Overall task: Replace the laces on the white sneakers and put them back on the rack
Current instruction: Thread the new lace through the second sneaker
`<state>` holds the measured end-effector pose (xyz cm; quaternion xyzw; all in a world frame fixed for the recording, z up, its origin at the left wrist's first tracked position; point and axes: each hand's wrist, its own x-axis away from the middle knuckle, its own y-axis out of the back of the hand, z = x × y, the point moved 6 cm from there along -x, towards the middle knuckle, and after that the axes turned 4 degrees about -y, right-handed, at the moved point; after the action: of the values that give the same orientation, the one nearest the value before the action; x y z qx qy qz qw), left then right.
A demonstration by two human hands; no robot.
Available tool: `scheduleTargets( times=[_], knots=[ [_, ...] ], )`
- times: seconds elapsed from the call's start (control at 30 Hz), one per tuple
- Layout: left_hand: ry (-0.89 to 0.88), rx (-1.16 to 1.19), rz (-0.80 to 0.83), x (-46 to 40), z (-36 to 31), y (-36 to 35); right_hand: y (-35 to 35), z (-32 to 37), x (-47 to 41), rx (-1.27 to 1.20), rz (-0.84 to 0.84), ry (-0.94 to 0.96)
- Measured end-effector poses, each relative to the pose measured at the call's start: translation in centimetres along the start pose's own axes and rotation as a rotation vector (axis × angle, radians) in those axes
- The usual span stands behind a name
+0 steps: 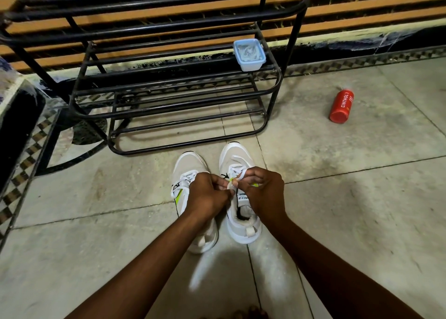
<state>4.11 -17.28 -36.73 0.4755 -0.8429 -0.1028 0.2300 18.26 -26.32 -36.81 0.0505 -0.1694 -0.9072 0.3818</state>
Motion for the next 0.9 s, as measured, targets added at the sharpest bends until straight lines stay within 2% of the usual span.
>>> scheduleTargets(
  times=[0.17,0.27,0.4,0.53,0.67,0.77,0.9],
  knots=[
    [0.006,-0.007,-0.017,-0.3,0.5,0.2,0.0,1.6,0.5,0.248,-0.082,0.301],
    [-0.005,-0.024,-0.042,-0.3,0.5,0.3,-0.4,1.9,0.9,0.437,-0.089,0.386],
    [-0.031,-0.025,-0.040,-0.1,0.3,0.2,-0.5,1.9,0.7,0.413,-0.048,0.310],
    [-0.037,-0.037,-0.031,-0.4,0.0,0.3,-0.4,1.6,-0.8,0.366,0.036,0.129],
    [-0.075,-0.059,-0.046,-0.3,0.0,0.2,-0.4,2.4,-0.2,0.421,-0.001,0.280],
    [-0.082,-0.039,-0.047,-0.2,0.2,0.0,0.1,2.0,0.3,0.326,-0.049,0.275],
    [-0.086,-0.042,-0.048,0.0,0.1,-0.1,-0.2,0.7,-0.6,0.207,0.038,-0.032]
  ],
)
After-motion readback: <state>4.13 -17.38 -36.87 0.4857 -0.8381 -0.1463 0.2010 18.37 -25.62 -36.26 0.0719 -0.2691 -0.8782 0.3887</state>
